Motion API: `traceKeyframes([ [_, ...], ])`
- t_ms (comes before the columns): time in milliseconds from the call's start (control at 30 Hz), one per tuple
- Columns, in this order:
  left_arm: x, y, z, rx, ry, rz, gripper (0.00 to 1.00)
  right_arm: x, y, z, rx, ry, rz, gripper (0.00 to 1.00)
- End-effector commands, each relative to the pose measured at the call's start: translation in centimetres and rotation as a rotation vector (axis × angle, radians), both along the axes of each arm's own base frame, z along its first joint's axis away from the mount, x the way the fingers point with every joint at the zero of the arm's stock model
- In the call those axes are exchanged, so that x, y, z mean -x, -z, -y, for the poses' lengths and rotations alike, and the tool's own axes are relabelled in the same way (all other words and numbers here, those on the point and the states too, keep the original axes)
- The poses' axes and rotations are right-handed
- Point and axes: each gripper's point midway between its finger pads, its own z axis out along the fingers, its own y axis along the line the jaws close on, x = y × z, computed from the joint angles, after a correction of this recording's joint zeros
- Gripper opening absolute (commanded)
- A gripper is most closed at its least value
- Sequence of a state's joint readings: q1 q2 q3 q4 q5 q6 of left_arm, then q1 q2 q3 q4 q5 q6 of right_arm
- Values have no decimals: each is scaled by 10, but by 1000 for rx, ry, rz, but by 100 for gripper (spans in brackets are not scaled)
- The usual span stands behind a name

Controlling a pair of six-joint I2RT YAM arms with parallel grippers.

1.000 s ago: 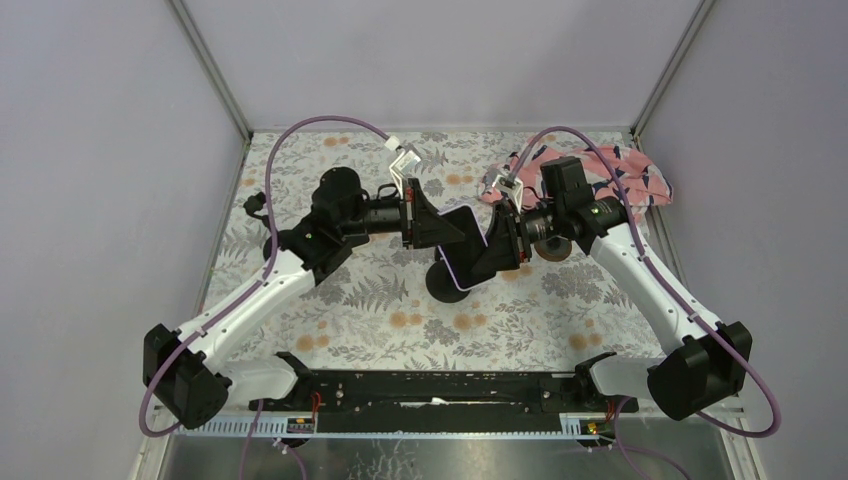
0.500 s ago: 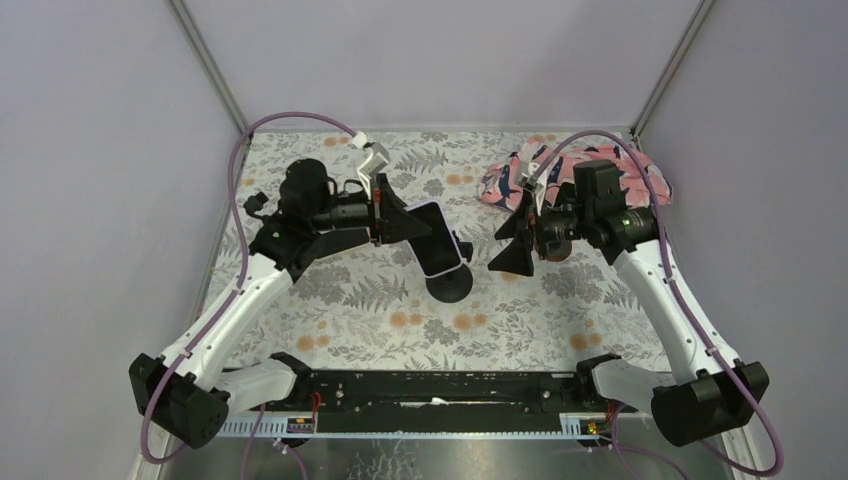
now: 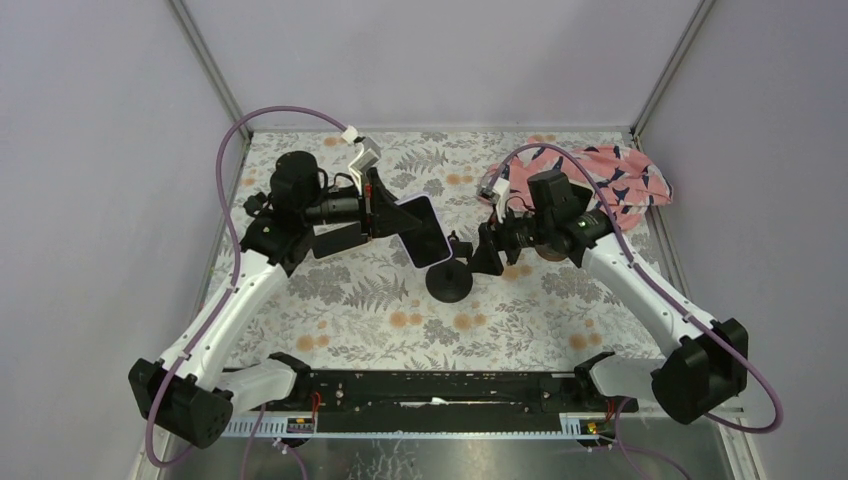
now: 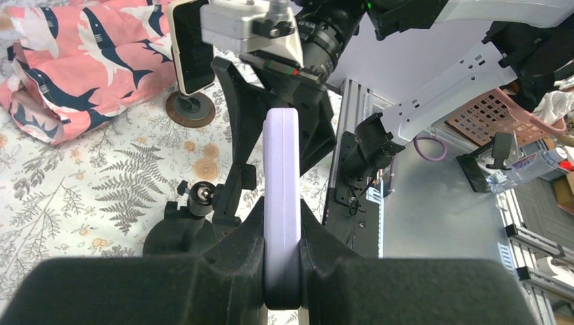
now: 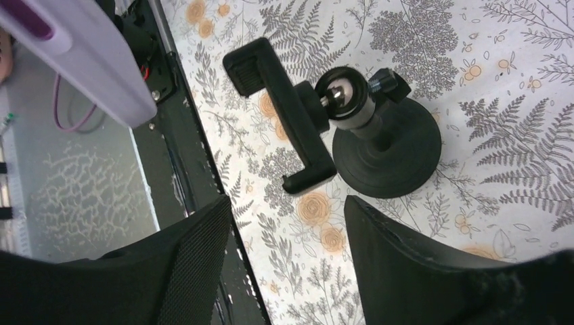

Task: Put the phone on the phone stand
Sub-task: Adjust the phone stand at the center of the board.

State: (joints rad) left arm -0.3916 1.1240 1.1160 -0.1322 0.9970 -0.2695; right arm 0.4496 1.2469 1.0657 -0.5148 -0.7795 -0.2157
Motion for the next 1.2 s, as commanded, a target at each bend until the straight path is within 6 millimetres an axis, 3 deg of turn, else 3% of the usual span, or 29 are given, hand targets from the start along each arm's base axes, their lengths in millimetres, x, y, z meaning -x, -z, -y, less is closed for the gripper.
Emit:
traceKeyframes([
  [0,0,-30,0,29,22,131,0,-15,-9,-14,-39,63,-9,67],
  [233,-11,-33,6,28,41,133,0,-21,-8,-22,-49,114,-37,55],
  [433,-16,-35,11,39,74,160,0,-26,-5,-17,-16,149,-19,45],
  [700,-9,-37,15,85,170,234,0,-27,-6,-11,17,153,21,36],
  [767,-6,-39,17,104,203,247,0,-25,-7,-10,21,135,33,38],
  [867,-1,-42,22,146,254,238,0,-20,-13,-10,13,101,43,55],
  [933,4,-39,28,165,300,238,0,-17,-18,-8,-6,85,39,61],
  [1167,8,-21,48,146,426,218,0,-15,-25,0,-57,92,23,58],
])
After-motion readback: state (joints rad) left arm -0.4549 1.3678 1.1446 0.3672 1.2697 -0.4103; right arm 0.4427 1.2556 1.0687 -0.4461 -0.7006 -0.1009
